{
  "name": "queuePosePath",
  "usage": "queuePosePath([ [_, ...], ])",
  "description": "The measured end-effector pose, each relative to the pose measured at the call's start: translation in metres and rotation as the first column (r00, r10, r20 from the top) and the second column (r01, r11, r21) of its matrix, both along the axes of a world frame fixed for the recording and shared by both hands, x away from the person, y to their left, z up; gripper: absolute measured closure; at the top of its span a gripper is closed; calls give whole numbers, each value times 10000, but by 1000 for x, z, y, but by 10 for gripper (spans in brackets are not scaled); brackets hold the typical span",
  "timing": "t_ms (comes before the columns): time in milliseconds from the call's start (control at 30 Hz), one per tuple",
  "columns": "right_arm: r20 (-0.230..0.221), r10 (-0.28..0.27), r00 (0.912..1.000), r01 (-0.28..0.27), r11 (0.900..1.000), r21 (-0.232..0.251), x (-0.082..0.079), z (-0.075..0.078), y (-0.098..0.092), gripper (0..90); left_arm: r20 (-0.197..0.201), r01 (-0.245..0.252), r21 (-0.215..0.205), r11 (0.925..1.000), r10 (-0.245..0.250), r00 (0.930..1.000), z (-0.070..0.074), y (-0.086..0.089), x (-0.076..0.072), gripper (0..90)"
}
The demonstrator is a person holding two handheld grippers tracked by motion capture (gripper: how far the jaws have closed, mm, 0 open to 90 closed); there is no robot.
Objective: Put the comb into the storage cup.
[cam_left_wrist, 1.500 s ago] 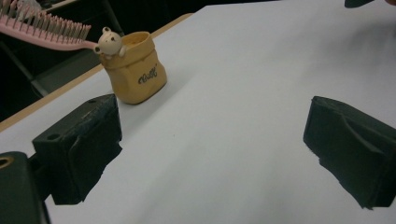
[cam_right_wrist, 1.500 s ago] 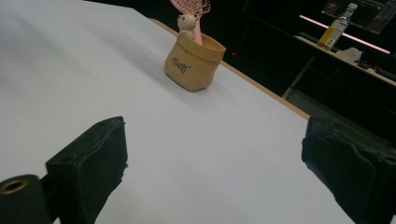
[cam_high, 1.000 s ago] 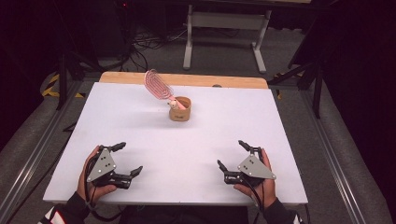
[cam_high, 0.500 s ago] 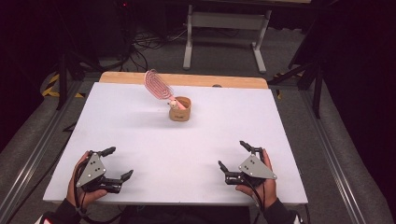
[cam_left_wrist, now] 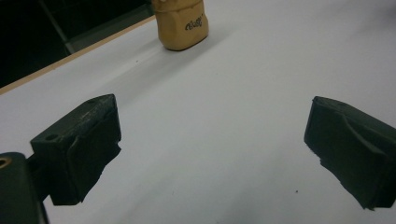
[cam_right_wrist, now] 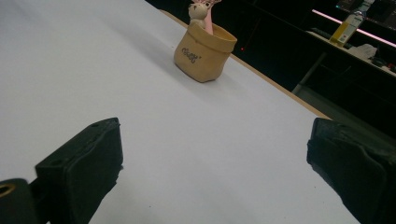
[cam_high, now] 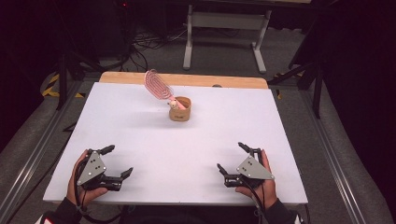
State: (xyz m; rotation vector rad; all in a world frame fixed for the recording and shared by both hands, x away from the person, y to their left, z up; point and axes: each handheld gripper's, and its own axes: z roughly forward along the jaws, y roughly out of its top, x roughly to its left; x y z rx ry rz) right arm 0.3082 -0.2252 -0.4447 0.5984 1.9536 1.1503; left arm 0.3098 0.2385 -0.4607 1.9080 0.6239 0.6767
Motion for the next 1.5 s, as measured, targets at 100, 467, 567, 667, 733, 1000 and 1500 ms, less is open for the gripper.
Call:
queuePosePath([
  [100, -37, 2, 10000, -2, 10000, -100, 1, -1, 0, 42, -6, 95, -30, 10000, -95, 10000, 0, -1, 0, 50],
  [467, 216, -425, 9989, 421, 9989, 184, -2, 4, -4, 45, -76, 163, 96, 9998, -162, 9998, 0, -5, -1, 59],
  [567, 227, -454, 9987, 448, 9987, 236, -2, 5, -5, 46, -105, 100, 103, 9999, -99, 9999, -1, -5, 1, 59],
  [667, 279, -437, 9987, 430, 9988, 228, -1, 6, -7, 45, -72, 87, 126, 9999, -86, 9999, -1, -5, 1, 59],
  [733, 358, -445, 9984, 441, 9990, 110, -1, 7, -7, 45, -96, 139, 108, 9998, -138, 9999, -1, -4, 1, 59],
  [1000, 412, -532, 9977, 528, 9986, 101, 0, 9, -10, 45, -112, 168, 89, 9998, -167, 9998, -1, -4, 3, 59],
  [1500, 428, -800, 9959, 809, 9965, -214, 5, 6, -8, 45, -256, 77, -31, 10000, -78, 9996, -1, 3, 6, 53],
])
